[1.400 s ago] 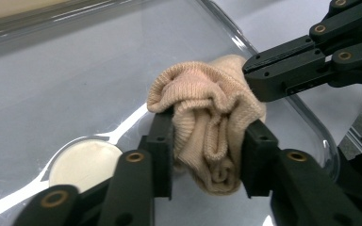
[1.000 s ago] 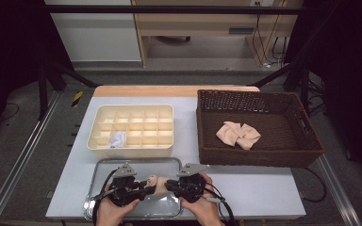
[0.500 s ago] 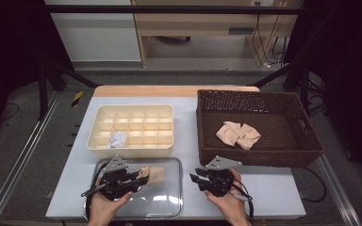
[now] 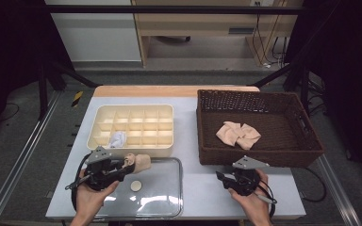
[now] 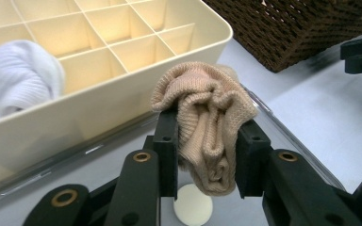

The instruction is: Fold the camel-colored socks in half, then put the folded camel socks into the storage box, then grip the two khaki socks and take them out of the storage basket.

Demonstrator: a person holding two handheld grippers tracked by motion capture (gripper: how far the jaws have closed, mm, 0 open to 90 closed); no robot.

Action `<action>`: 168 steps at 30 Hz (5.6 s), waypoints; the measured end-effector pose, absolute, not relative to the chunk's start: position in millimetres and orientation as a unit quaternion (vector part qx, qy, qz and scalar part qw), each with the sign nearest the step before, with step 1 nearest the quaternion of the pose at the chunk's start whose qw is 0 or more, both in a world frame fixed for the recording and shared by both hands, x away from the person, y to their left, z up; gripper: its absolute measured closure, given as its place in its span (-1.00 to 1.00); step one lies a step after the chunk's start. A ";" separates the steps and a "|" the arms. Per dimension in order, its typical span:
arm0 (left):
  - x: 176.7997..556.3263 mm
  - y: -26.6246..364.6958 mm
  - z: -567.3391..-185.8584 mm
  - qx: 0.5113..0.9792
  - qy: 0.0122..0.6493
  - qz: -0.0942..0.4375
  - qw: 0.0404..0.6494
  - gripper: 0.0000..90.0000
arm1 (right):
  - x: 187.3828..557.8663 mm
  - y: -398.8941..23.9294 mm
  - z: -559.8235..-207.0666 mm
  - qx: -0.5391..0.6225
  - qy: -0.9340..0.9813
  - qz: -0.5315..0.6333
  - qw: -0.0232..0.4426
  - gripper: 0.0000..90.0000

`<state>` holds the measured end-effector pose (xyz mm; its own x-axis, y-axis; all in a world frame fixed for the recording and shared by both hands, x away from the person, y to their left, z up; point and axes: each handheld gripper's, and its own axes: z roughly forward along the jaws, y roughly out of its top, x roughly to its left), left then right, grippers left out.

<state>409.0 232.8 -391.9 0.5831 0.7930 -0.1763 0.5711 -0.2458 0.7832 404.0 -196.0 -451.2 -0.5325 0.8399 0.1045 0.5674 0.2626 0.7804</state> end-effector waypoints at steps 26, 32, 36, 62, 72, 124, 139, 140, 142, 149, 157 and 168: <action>471.0 232.8 -356.5 0.781 0.456 0.180 0.387 0.47 | 400.0 -218.2 -452.9 0.471 0.771 0.382 0.193 0.13; 488.2 236.0 -357.4 0.778 0.472 0.178 0.374 0.47 | 399.6 -215.9 -452.0 0.466 0.773 0.384 0.195 0.14; 497.7 237.3 -362.4 0.780 0.481 0.180 0.357 0.47 | 399.9 -215.0 -453.0 0.465 0.776 0.382 0.189 0.14; 527.5 202.0 -395.3 0.839 0.488 0.145 0.192 0.50 | 402.4 -210.9 -455.1 0.459 0.782 0.378 0.185 0.17; 527.2 206.2 -399.1 0.824 0.487 0.139 0.254 0.19 | 402.3 -209.8 -455.8 0.456 0.785 0.377 0.182 0.15; 458.2 241.1 -397.9 0.769 0.431 0.221 0.417 0.08 | 394.4 -210.2 -445.6 0.471 0.746 0.432 0.188 0.17; 414.0 256.8 -423.5 0.738 0.467 0.222 0.434 -0.06 | 390.4 -208.0 -418.3 0.462 0.731 0.459 0.205 0.15; 409.8 259.0 -424.6 0.734 0.471 0.229 0.433 -0.10 | 390.4 -207.6 -415.2 0.458 0.732 0.461 0.206 0.15; 406.8 260.5 -426.2 0.729 0.476 0.231 0.434 -0.20 | 391.1 -206.9 -409.4 0.455 0.730 0.464 0.211 0.15; 403.8 262.9 -432.7 0.733 0.477 0.226 0.429 -0.31 | 399.3 -206.5 -388.9 0.452 0.719 0.478 0.224 0.12; 400.9 267.3 -436.8 0.741 0.466 0.238 0.421 -0.30 | 422.7 -204.7 -365.6 0.453 0.712 0.481 0.239 0.11; 400.1 276.0 -435.6 0.729 0.471 0.249 0.429 0.10 | 457.0 -205.9 -334.6 0.460 0.702 0.477 0.260 0.11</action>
<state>400.1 276.0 -435.6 0.4319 0.9010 -0.0410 0.4731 -0.1877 0.8608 457.0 -205.9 -334.6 -0.4412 0.8944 0.0735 0.3990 0.1221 0.9088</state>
